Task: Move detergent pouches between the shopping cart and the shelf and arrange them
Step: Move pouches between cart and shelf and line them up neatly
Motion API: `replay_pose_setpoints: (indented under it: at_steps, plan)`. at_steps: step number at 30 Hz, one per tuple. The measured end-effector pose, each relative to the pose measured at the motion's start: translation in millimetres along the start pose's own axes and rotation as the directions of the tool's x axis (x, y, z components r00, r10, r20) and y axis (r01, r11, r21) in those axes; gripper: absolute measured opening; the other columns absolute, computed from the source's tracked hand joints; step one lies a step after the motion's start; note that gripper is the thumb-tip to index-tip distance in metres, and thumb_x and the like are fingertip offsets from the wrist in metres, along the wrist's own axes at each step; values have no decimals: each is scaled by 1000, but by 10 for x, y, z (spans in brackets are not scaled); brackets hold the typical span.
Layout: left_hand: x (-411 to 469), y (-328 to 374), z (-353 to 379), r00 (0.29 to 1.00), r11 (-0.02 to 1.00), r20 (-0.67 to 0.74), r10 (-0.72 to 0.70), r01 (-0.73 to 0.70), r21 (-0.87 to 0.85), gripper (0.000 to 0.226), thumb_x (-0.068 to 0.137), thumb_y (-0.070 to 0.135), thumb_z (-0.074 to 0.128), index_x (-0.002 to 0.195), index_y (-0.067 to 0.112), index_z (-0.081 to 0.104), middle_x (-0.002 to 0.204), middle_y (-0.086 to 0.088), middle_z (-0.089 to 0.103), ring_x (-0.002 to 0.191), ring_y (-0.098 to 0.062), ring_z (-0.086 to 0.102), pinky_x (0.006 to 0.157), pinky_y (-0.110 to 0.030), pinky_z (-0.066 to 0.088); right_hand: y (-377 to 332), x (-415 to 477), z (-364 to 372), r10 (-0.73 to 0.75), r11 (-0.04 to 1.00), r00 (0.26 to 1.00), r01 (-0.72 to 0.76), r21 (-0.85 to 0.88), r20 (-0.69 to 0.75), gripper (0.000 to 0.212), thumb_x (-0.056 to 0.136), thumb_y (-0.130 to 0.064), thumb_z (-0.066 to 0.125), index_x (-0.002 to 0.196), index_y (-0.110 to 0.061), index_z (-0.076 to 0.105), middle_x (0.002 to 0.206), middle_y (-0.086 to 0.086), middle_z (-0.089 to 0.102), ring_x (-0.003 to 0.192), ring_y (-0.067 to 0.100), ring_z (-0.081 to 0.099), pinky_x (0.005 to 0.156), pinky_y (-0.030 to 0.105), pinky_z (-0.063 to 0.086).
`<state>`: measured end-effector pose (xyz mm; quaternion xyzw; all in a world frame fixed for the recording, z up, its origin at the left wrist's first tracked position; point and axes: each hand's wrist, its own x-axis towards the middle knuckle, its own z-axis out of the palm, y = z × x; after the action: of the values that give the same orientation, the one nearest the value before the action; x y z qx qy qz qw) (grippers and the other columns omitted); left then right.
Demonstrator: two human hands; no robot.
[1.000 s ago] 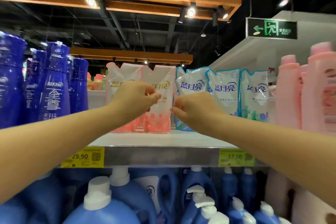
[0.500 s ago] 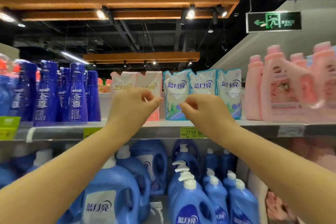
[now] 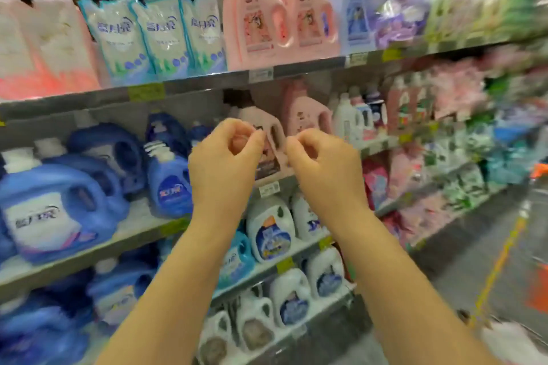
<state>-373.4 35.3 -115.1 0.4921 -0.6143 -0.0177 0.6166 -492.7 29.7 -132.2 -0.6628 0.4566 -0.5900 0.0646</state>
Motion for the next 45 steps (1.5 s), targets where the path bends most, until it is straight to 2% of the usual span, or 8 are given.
replay_pose_setpoints:
  at_steps: [15,20,25,29,34,38,42,45]
  plan:
    - [-2456,1195,2724,807,937,555,-200,323,-131,8,76,31,56,70,25,56,52,8,52,55,-6,46,64,-31,41,1977,-1633,-2654,580,747,781,-623,-232,-230,23,89,-23,53,75,-10,66,77,9,67,79,29,59,71,38,44]
    - [-3257,1278,3476,711,927,664,-231,367,-70,23,82,17,61,105,14,57,91,3,59,78,-9,56,76,-24,41,2701,-2190,-3363,767,545,580,-814,-200,-273,16,90,-23,50,92,-17,66,82,-3,63,82,19,57,65,29,32]
    - [-3883,887,4049,489,919,800,-349,347,189,63,84,19,64,138,6,35,135,-19,42,125,-30,38,102,-33,29,3394,-2766,-3488,924,280,308,-949,-145,-228,44,94,-28,48,136,-17,42,127,9,57,114,28,54,88,32,41]
    - [-4257,416,4415,308,850,808,-503,346,397,82,84,24,66,147,5,17,144,-25,31,134,-35,30,109,-39,26,3935,-3049,-3260,966,143,156,-987,-76,-206,49,96,-29,47,141,-16,33,133,13,52,118,29,51,81,28,36]
    - [-4746,-604,4870,86,675,709,-699,405,616,95,57,46,58,139,5,32,124,-20,55,113,-37,54,94,-49,45,4683,-3408,-2652,992,-105,-105,-994,2,-65,59,96,-28,47,146,-9,22,144,18,40,131,30,40,98,30,34]
    - [-4862,-849,5012,-56,598,648,-760,331,730,73,85,22,60,146,7,22,134,-15,43,117,-23,47,96,-35,43,5122,-3651,-2118,969,-245,-248,-963,115,-8,78,91,-25,60,149,-3,13,155,15,18,143,24,19,114,29,18]
    - [-5231,-1358,5093,-193,481,556,-808,327,813,74,68,31,56,136,28,29,131,-17,51,95,-16,65,40,-26,48,5417,-3901,-1743,929,-358,-368,-888,289,21,56,87,-16,64,135,-5,36,125,14,54,114,23,53,86,20,43]
    - [-5316,-1554,5124,-175,480,511,-842,190,856,70,71,46,41,137,24,35,140,-20,42,121,-37,47,88,-48,50,5501,-3957,-1606,911,-402,-411,-856,324,44,39,84,-19,68,117,-5,53,100,12,62,89,21,57,80,29,49]
